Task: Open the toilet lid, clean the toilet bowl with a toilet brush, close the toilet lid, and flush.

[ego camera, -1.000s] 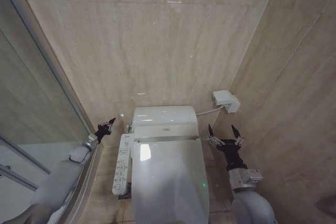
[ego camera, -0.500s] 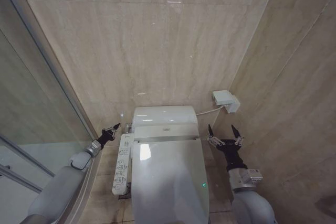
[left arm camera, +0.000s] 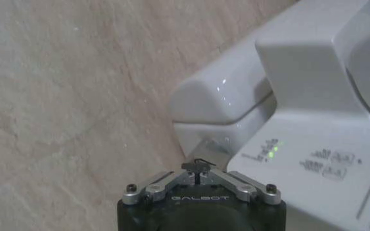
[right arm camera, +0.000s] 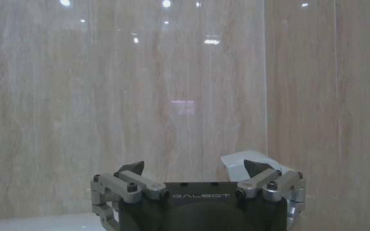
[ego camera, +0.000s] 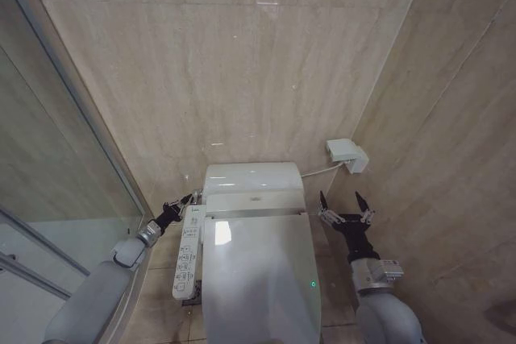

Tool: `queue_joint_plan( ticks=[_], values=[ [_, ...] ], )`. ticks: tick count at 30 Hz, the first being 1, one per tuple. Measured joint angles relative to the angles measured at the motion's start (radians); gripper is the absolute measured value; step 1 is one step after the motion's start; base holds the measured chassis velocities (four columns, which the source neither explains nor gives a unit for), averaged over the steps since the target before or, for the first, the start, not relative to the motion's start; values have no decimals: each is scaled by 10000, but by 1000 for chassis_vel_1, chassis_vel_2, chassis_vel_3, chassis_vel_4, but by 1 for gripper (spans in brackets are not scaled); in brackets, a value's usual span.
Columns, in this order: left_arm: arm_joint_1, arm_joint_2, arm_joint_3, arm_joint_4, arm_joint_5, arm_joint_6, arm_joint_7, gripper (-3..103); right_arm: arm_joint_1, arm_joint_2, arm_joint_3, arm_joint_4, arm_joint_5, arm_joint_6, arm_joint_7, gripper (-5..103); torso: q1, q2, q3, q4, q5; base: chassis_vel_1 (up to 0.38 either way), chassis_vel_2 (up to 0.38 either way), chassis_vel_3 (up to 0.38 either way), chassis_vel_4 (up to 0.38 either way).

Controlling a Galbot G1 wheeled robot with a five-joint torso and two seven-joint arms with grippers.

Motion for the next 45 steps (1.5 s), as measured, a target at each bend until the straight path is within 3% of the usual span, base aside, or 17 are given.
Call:
queue_joint_plan(
  ticks=[45],
  values=[
    [-382, -634, 164, 972, 57, -66, 398, 0, 0, 0, 0, 0, 0, 0, 0, 100, 1, -1, 1, 3, 2, 0, 0, 0, 0]
  ],
)
